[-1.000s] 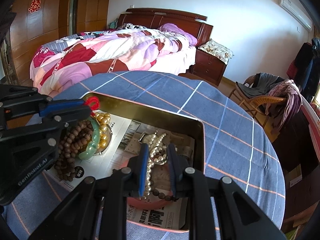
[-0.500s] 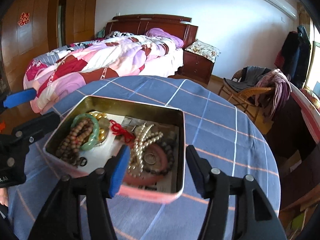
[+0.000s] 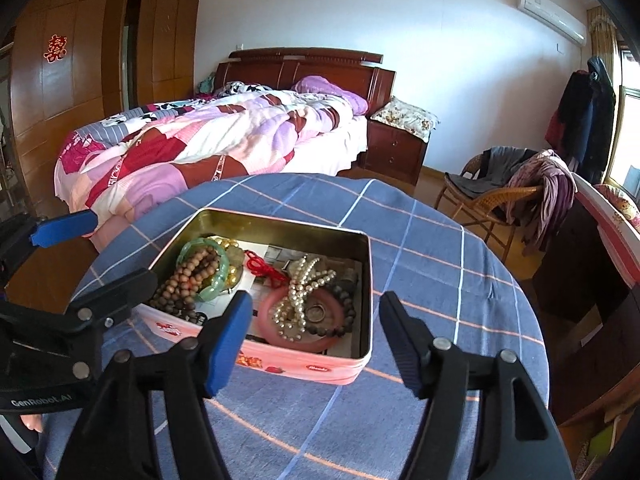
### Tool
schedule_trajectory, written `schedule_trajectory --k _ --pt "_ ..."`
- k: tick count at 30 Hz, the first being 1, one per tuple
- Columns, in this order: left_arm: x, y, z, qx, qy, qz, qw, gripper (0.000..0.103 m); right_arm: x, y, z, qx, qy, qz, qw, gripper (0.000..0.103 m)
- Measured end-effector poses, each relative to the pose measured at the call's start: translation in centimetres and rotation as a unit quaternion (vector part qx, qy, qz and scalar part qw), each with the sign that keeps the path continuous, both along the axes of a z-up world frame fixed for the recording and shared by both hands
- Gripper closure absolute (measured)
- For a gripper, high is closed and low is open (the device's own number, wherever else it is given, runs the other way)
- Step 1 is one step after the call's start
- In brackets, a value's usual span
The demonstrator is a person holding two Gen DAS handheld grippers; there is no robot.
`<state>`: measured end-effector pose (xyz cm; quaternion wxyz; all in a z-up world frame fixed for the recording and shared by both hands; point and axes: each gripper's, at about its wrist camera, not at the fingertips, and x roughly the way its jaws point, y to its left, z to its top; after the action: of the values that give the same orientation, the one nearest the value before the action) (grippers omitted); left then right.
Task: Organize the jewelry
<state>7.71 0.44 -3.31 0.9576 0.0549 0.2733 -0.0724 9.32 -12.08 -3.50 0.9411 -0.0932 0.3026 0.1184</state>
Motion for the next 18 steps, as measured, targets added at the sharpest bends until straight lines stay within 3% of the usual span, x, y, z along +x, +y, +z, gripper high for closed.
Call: schedule_trajectory --k 18 --pt "-0.18 -0.21 -0.04 0.007 0.002 0.003 1.0 0.017 -0.24 -0.01 -0.03 0.002 -0.001 -0.005 1.0 0.032"
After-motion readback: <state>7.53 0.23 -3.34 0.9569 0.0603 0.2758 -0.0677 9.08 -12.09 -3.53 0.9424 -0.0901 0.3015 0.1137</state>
